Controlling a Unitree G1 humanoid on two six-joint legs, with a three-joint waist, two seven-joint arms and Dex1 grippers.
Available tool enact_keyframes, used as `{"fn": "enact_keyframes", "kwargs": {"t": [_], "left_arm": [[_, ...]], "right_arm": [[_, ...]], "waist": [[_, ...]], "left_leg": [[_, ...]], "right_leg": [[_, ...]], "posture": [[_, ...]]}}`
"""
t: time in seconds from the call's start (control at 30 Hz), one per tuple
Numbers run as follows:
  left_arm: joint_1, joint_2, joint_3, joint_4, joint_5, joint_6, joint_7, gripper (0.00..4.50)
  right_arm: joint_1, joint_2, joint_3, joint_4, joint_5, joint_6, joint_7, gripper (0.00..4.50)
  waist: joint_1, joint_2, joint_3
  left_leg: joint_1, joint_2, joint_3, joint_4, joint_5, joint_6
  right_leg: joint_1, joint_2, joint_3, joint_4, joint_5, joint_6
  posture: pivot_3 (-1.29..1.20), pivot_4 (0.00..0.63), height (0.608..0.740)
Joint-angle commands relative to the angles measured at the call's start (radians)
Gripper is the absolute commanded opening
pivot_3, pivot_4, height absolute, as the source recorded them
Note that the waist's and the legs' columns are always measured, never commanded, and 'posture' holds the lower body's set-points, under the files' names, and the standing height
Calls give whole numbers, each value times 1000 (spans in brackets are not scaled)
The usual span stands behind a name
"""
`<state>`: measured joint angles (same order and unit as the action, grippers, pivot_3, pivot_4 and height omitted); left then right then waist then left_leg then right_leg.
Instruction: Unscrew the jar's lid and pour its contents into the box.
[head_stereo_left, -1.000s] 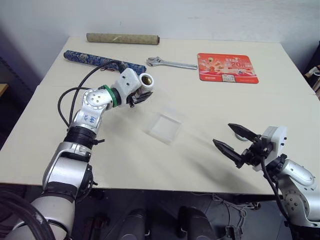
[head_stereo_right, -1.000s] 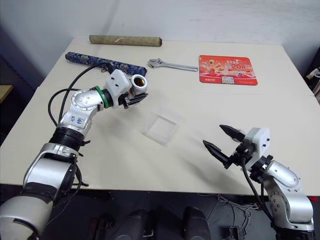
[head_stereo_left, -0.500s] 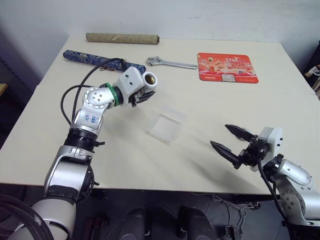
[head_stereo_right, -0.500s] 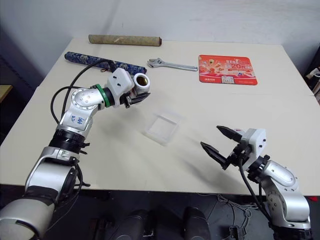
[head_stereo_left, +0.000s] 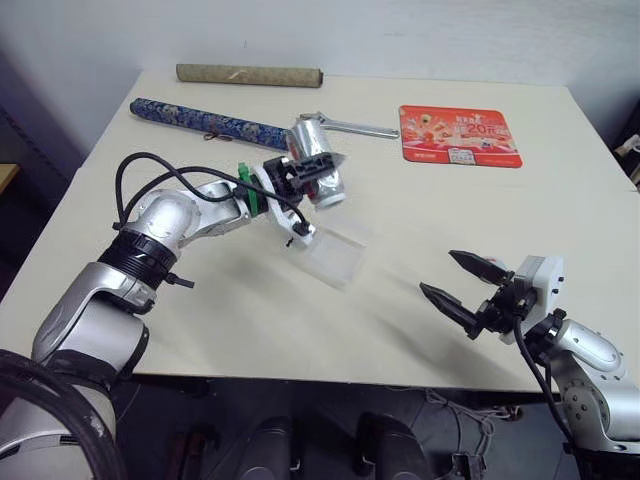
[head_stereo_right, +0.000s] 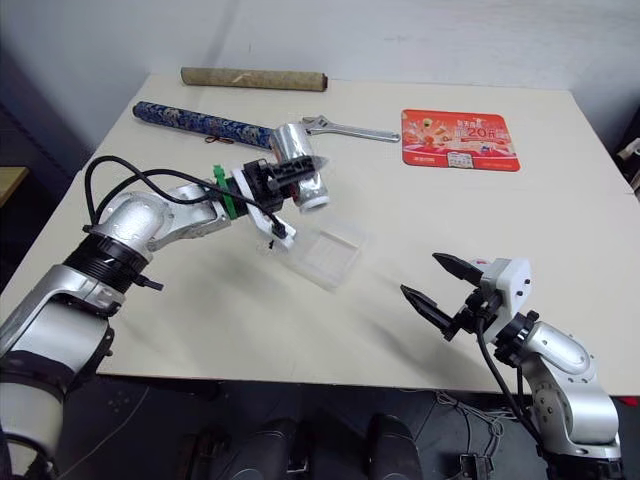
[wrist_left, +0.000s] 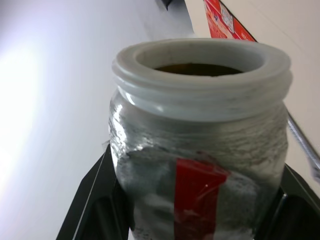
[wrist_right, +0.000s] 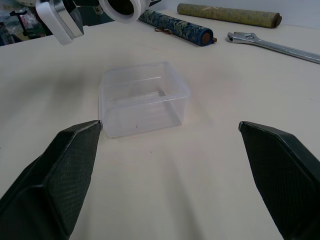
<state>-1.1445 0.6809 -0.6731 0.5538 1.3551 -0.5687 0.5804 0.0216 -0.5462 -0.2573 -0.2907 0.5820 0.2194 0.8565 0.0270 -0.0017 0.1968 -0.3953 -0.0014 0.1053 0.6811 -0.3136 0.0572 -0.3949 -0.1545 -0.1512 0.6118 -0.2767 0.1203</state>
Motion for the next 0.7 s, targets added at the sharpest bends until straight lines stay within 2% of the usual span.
{"fn": "enact_keyframes", "kwargs": {"t": [0.03, 0.13, 0.23, 0.3, 0.47, 0.6, 0.67, 0.7], "left_arm": [[-36, 0, -55, -16, 131, 94, 117, 2344], [-33, -5, -93, -28, 221, 195, 193, 2344], [-32, -17, -88, -23, 229, 259, 218, 2344], [-38, -8, -123, -24, 287, 296, 240, 2344], [-13, 14, -113, -53, 214, 221, 235, 2344], [-2, 23, -62, -47, 62, 96, 162, 2344], [30, 1, 43, 20, -275, -69, -39, 2344], [63, -15, 101, 47, -513, -125, -211, 2344]], "right_arm": [[-2, 4, -5, -30, 8, -14, -6, 4485], [-3, 8, -1, -28, 7, -17, -6, 4485], [-3, 12, 3, -24, 6, -22, -6, 4485], [-3, 18, 6, -19, 4, -28, -7, 4485], [-1, 25, 11, -11, -1, -37, -4, 4485], [2, 28, 14, -5, -1, -44, 0, 4485], [3, 28, 14, -5, 3, -43, 5, 4485], [2, 28, 16, -4, 4, -44, 9, 4485]], "waist": [[0, 0, 0], [0, 0, 0], [0, 0, 0], [0, 0, 0], [-1, 0, 0], [-1, 0, 0], [-2, 0, 0], [-3, 0, 0]], "left_leg": [[0, 0, 0, 0, 0, 0], [0, 0, 0, 0, 0, 0], [-1, 0, 0, 0, 0, 0], [-1, 0, 0, 1, 0, 0], [-1, 0, 0, 1, 0, 1], [-1, -1, 0, 1, 0, 1], [-1, -2, 0, 1, 1, 1], [-1, -2, 0, 1, 1, 1]], "right_leg": [[0, 0, 0, 0, 0, 0], [0, 0, 0, 0, 0, 0], [-1, 0, 0, 0, 0, 0], [-1, -1, 0, 1, 0, 0], [-1, -2, -1, 1, 0, 0], [-1, -5, -2, 1, 0, 0], [-1, -10, -4, 1, 0, 0], [-1, -12, -4, 2, 0, 0]], "posture": [[0, 150, 740], [0, 150, 740], [0, 150, 740], [0, 150, 740], [0, 150, 740], [0, 150, 740], [0, 150, 740], [0, 150, 740]]}}
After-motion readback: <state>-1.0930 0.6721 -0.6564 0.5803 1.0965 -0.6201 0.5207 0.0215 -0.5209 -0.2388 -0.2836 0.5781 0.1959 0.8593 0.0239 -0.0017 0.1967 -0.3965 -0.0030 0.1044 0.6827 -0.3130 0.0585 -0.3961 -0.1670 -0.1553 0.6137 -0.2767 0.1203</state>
